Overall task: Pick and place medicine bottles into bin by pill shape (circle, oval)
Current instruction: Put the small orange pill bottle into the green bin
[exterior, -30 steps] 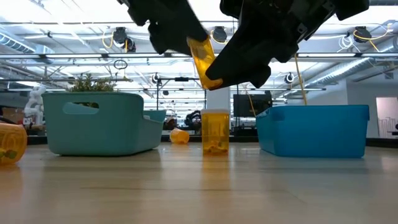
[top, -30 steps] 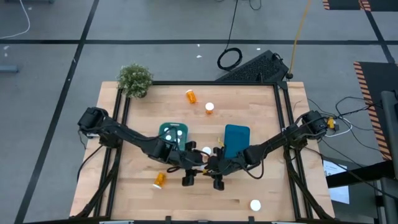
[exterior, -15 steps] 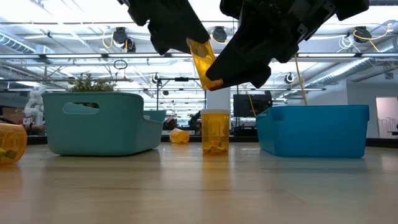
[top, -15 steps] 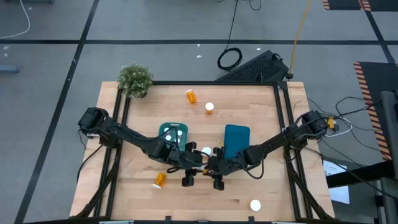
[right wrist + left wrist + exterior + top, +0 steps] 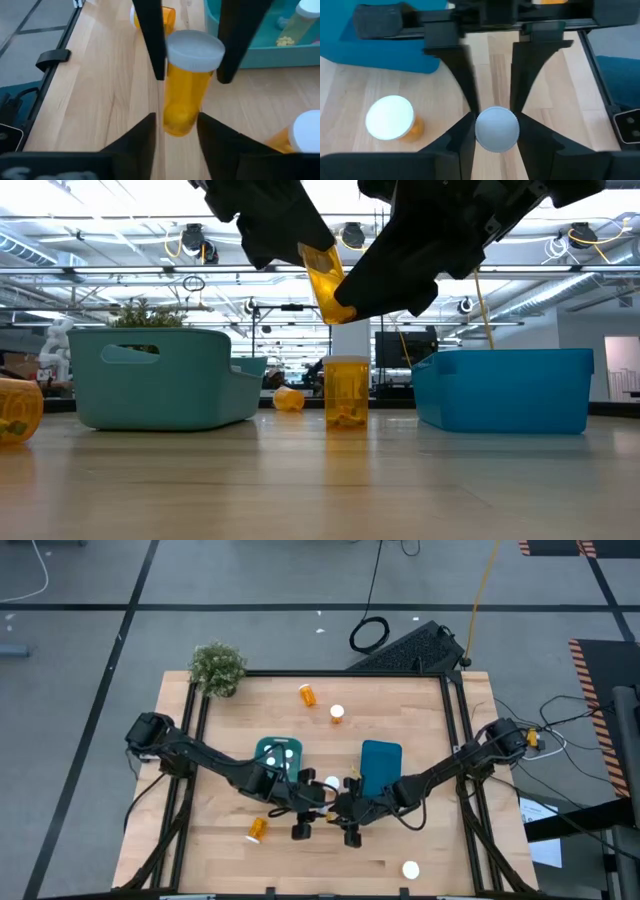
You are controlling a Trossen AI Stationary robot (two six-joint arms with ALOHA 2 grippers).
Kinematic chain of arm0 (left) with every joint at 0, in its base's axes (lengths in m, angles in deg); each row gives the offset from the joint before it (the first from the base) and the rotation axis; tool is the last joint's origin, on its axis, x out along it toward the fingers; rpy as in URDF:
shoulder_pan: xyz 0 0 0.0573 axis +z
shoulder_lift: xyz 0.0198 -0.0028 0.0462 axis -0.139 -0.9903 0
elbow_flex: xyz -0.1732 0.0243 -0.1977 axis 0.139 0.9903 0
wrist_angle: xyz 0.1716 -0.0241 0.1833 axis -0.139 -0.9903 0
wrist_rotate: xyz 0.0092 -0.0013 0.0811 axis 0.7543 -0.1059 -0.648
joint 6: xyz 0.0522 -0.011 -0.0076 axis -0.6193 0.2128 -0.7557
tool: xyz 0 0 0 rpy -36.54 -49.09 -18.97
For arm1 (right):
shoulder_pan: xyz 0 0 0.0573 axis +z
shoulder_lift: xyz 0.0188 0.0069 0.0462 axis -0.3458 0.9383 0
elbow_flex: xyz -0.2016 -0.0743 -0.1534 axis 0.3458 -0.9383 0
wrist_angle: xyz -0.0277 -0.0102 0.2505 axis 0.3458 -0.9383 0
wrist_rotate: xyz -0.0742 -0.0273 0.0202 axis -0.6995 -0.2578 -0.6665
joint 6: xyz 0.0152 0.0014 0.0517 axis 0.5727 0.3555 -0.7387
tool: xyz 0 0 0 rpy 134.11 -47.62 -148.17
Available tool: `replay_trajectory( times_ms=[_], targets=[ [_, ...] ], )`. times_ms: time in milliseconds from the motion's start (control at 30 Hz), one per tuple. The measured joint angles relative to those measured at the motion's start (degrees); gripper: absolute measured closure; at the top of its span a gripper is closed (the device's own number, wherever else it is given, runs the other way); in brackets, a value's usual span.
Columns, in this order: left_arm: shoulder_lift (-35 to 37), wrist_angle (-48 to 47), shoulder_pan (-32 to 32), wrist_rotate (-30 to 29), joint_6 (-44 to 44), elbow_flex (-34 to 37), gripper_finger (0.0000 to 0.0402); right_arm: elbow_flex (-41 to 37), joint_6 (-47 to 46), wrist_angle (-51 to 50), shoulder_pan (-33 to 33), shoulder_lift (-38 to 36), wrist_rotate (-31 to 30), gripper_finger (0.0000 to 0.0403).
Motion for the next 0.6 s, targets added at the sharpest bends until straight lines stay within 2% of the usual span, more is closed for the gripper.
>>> replay_trajectory(
  times_ms=[167,300,500,600],
  targets=[
    [0.65,-1.90,-0.13,0.28,0.09,0.00,0.0280,0.01,-0.03,-2.14,0.28,-1.35,-0.03,0.0200],
    [1.59,-4.18,-0.34,0.34,1.12,-0.01,0.0276,0.05,-0.42,-4.73,0.68,-3.55,-0.03,0.0163],
    [4.30,-9.24,-1.21,-0.97,2.70,0.04,0.0274,0.03,-0.64,-8.57,2.70,-7.13,-0.05,0.0150],
    [6.31,-12.82,-1.78,-4.11,3.80,-0.07,0.0273,-0.26,-0.54,-8.89,3.85,-8.27,-0.03,0.0150]
  ],
)
